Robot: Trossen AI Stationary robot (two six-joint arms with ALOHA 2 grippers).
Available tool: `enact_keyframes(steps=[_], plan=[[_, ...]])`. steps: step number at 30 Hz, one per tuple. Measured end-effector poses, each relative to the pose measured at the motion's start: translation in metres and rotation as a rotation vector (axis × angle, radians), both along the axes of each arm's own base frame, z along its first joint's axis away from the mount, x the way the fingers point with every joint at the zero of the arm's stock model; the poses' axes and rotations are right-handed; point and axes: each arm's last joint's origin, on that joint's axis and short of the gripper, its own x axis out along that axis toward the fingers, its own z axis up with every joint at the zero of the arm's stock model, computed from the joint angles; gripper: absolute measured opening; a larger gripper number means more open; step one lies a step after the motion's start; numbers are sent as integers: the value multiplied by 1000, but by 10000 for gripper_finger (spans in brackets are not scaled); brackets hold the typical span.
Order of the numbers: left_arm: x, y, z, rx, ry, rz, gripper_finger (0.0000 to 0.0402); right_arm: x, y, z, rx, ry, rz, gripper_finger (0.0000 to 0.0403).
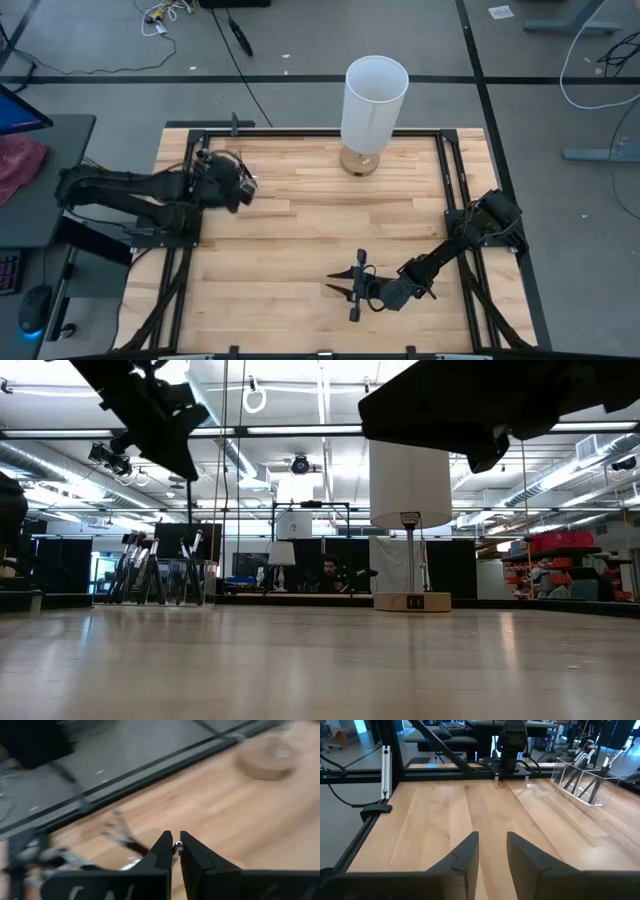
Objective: Put items in baskets/containers
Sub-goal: Put the black liner brush into the transparent organizer
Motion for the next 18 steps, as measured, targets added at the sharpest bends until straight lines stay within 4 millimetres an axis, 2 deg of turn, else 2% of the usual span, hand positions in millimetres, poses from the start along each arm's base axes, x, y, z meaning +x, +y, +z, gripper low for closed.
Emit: enact_keyframes(steps=[7,18], plan=[[-7,32,0,-40,69,103,17,1,-1,0,5,1,3,100],[-6,58,-2,-88,34,139,18,1,-1,0,19,-1,1,100]])
